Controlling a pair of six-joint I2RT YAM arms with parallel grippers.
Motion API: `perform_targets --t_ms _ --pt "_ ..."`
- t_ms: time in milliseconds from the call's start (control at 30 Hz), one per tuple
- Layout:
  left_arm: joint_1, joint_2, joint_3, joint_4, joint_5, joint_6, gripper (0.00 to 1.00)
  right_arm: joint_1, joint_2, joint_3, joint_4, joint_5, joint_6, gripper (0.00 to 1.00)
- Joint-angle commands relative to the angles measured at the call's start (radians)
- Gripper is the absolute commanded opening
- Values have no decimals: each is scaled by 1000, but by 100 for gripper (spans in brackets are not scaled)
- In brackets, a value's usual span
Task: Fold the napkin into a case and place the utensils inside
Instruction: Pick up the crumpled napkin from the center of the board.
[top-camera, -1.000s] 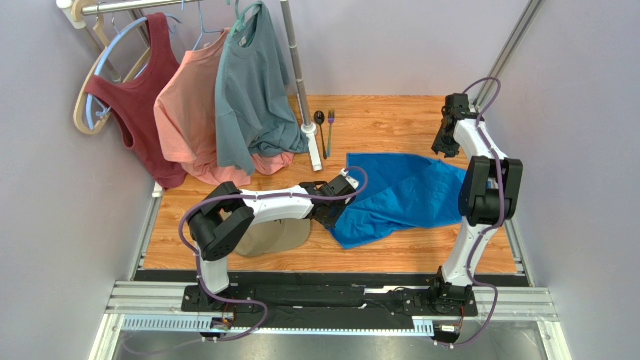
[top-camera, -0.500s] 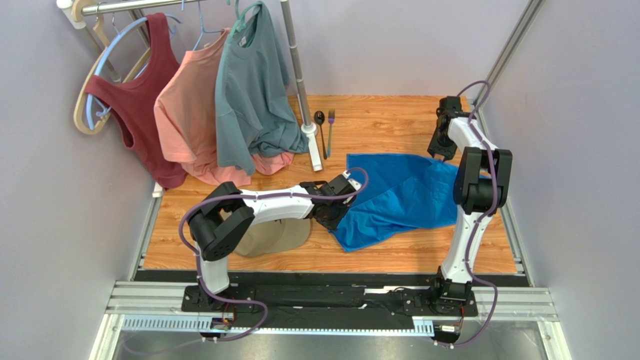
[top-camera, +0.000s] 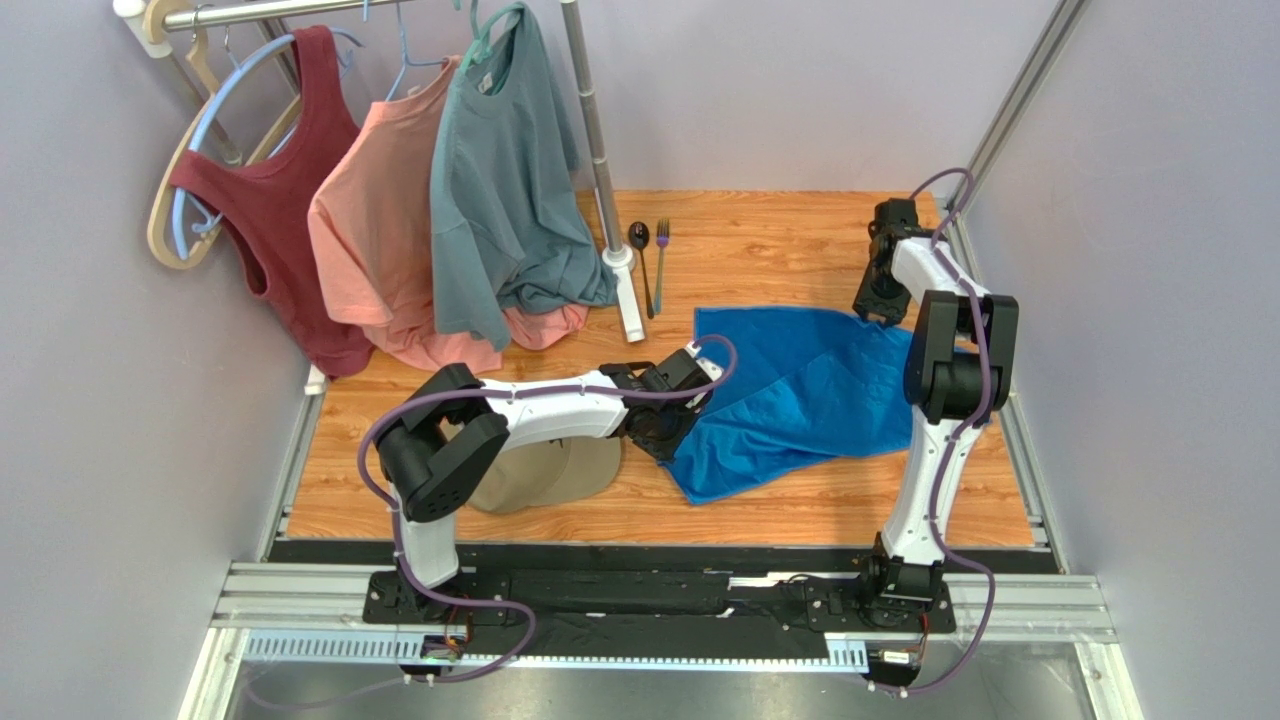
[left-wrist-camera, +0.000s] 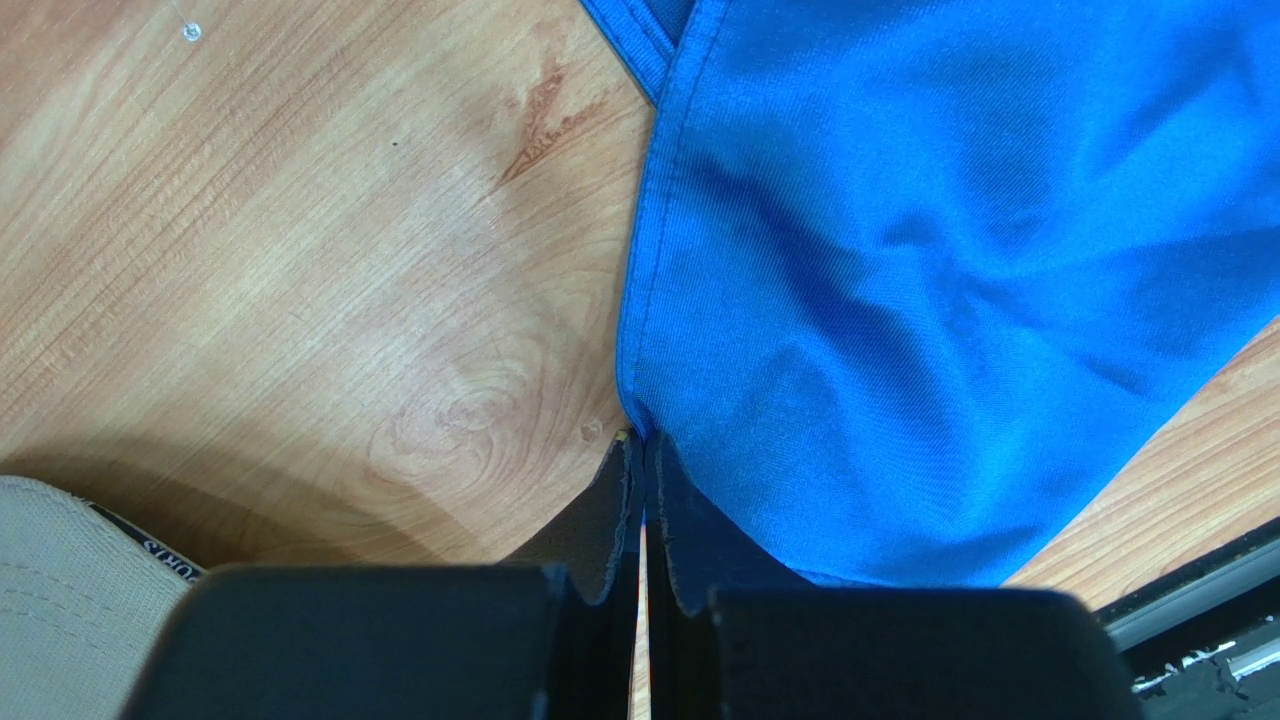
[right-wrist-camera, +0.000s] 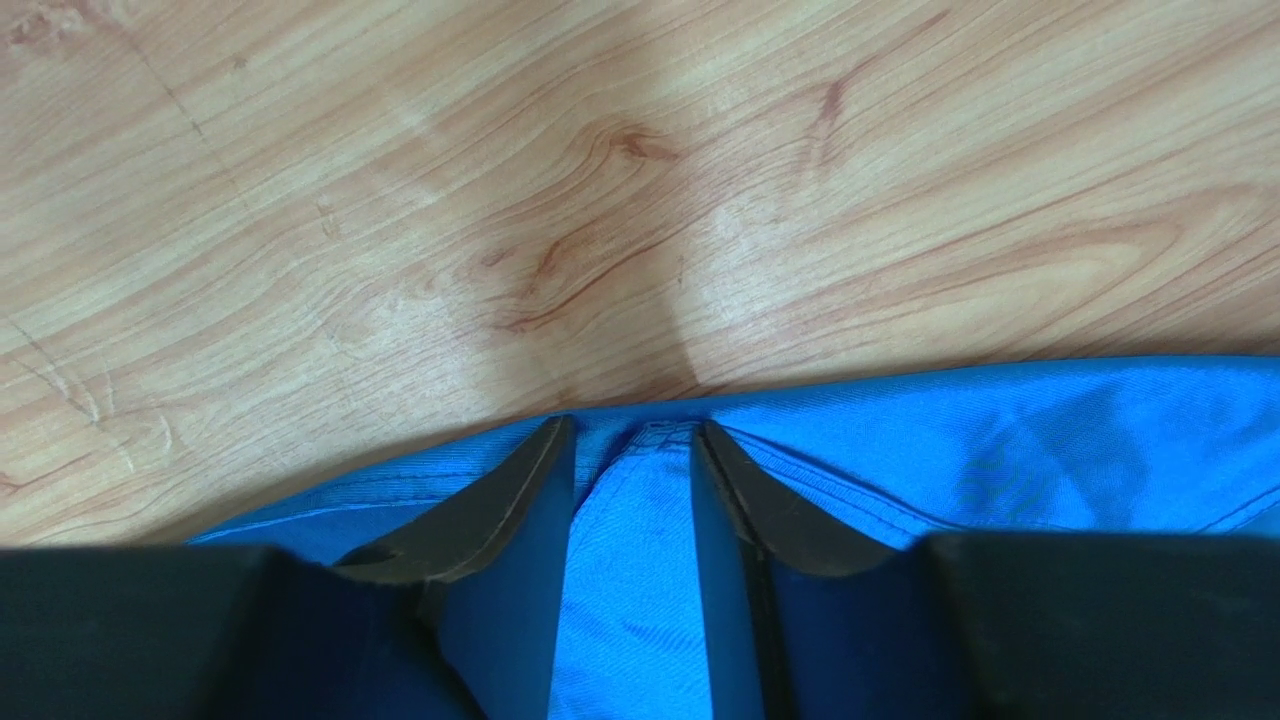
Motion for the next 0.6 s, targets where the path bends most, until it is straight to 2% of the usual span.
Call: perform_targets --t_ms 0,233,267,300,400,567 --pt "-2 -36 24 -6 15 -9 0 -3 3 -4 40 27 -14 35" --pt "-2 -47 29 -11 3 -12 0 -3 -35 -10 46 36 -14 21" --pt "0 -47 30 -11 3 -12 0 -3 -37 -10 49 35 -14 17" --pt "-2 -47 30 -11 3 -12 0 -3 -38 -7 46 33 -11 10" --pt "-2 -51 32 -12 3 -13 0 -3 -42 -9 48 21 -8 0" --pt "-2 -67 36 -27 -14 -12 0 -3 -61 -9 38 21 2 0"
